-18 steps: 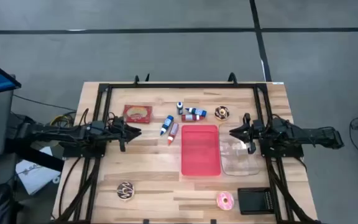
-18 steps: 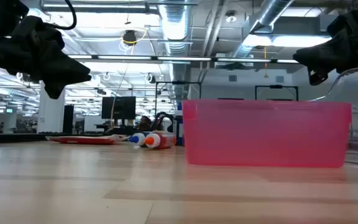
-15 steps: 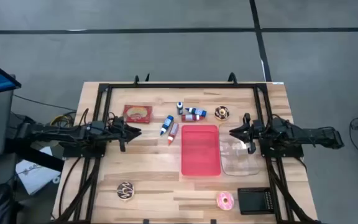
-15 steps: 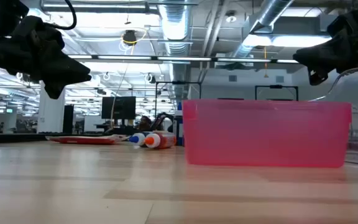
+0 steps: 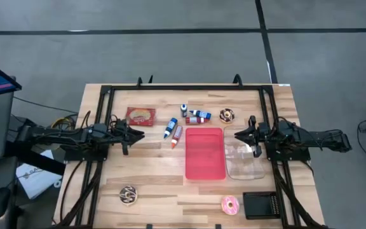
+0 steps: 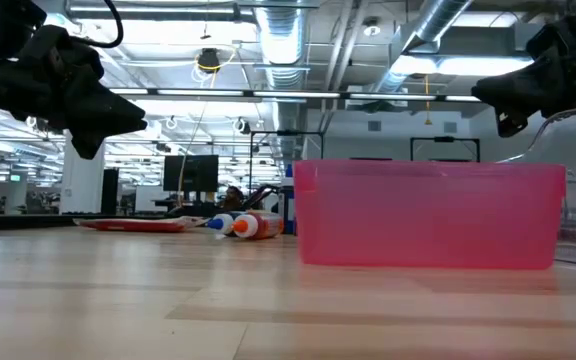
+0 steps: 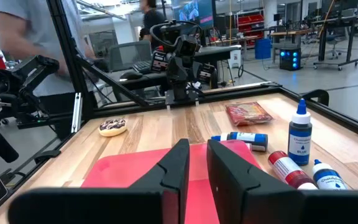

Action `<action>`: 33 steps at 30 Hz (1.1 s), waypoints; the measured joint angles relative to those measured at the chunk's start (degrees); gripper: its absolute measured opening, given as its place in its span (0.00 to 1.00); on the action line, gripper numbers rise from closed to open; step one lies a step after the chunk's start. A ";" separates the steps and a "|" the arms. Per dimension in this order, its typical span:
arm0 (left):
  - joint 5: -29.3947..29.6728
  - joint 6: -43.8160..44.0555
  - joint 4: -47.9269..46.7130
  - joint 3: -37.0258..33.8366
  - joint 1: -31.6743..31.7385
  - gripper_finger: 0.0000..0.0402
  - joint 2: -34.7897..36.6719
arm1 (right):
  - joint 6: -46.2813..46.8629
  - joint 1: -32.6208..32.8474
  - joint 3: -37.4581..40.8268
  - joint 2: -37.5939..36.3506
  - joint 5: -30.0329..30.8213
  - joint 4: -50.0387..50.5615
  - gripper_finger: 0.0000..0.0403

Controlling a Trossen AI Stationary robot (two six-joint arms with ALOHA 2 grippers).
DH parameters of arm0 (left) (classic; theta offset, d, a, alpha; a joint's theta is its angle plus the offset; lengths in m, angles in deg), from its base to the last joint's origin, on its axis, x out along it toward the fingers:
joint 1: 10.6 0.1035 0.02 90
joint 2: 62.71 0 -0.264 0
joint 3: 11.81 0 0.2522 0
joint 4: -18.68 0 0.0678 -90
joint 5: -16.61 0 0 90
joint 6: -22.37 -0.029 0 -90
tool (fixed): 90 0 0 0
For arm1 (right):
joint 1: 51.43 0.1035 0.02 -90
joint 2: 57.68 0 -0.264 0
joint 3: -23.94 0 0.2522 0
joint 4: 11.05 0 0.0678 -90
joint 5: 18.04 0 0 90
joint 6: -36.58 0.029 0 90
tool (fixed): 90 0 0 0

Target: Pick & Place Food Item

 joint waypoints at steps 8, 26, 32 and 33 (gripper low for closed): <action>-0.11 0.00 0.00 0.00 -0.01 0.23 -0.02 | 0.02 0.01 0.00 0.00 0.02 0.00 0.13; -0.04 0.00 0.01 0.01 0.00 0.23 -0.02 | 0.00 0.00 -0.02 -0.01 0.02 0.00 0.13; 0.14 0.37 3.08 0.00 -0.01 0.23 -0.02 | 0.00 0.01 -0.02 -0.01 0.02 0.00 0.13; 0.13 1.14 3.99 0.00 0.00 0.23 0.00 | 0.01 0.00 0.00 -0.02 0.01 0.00 0.13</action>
